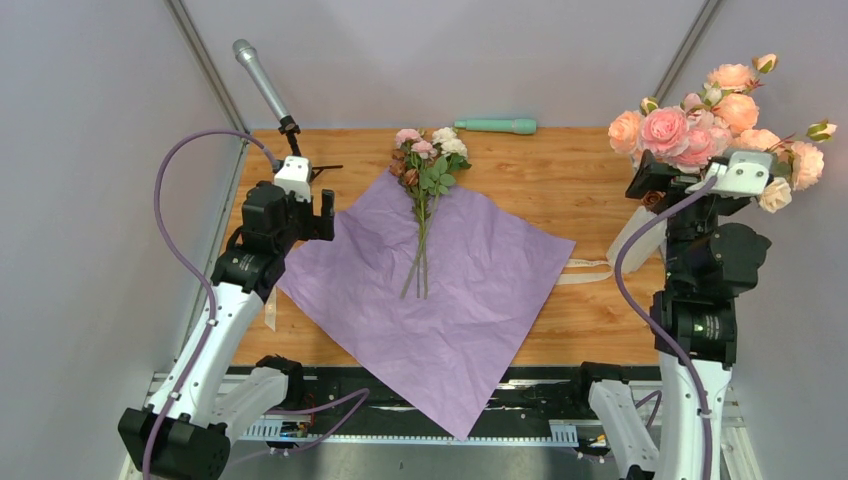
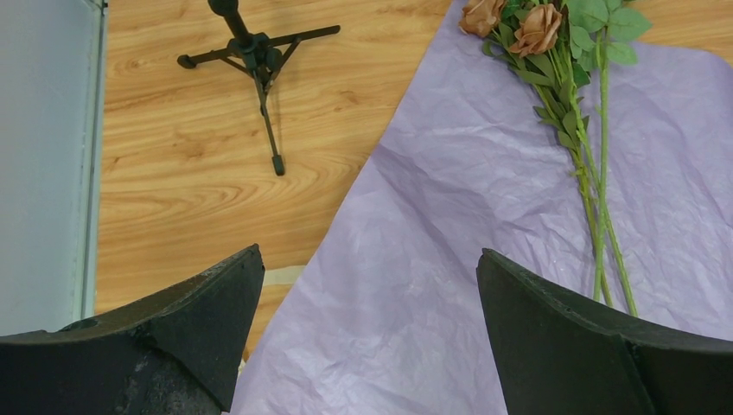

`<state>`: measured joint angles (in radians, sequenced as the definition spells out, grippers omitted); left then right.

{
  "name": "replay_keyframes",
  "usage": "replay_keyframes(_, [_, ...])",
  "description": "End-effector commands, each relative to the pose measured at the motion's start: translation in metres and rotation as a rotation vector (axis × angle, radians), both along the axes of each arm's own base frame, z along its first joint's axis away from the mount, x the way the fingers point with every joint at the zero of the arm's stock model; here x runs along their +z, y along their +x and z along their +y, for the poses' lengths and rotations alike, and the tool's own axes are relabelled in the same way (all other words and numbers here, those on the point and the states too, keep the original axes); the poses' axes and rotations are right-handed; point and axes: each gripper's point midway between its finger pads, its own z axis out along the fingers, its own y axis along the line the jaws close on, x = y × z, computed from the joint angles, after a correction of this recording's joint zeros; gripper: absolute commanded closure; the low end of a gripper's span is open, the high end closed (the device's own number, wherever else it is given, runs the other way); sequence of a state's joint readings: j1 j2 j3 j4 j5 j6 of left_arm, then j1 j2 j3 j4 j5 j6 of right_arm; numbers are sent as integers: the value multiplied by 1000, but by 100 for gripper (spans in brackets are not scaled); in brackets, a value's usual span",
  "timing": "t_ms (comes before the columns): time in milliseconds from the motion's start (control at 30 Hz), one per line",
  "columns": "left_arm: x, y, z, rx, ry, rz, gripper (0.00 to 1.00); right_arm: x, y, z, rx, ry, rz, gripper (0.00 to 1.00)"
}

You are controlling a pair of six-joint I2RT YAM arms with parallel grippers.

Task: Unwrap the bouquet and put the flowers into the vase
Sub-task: Insert the fake flower into the vase, then pick up the fake flower from the wrapping paper.

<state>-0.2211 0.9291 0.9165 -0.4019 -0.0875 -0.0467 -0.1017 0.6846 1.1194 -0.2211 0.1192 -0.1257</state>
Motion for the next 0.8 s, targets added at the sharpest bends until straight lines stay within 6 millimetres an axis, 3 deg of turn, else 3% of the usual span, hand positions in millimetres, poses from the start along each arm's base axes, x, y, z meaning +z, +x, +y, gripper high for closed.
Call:
replay_keyframes(0, [2, 2, -5, -19, -15, -15, 1, 30, -5, 40, 221, 13, -13, 3])
replay_keyframes(100, [2, 1, -9, -31, -32, -12, 1, 46, -6, 76, 420, -16, 10, 4])
replay_keyframes(367, [0, 0, -33, -79, -96, 18, 4, 50, 10, 134, 698, -16, 115, 7])
replay_keyframes(500, [-4, -3, -54, -115, -140, 38, 4, 32, 28, 172, 739, -54, 220, 7])
replay_keyframes(633, [-23, -9, -80, -159, -210, 75, 5, 3, 42, 217, 804, -58, 312, 8])
replay_keyframes(767, [-43, -17, -110, -215, -272, 125, 7, -32, 58, 246, 825, 22, 385, 9])
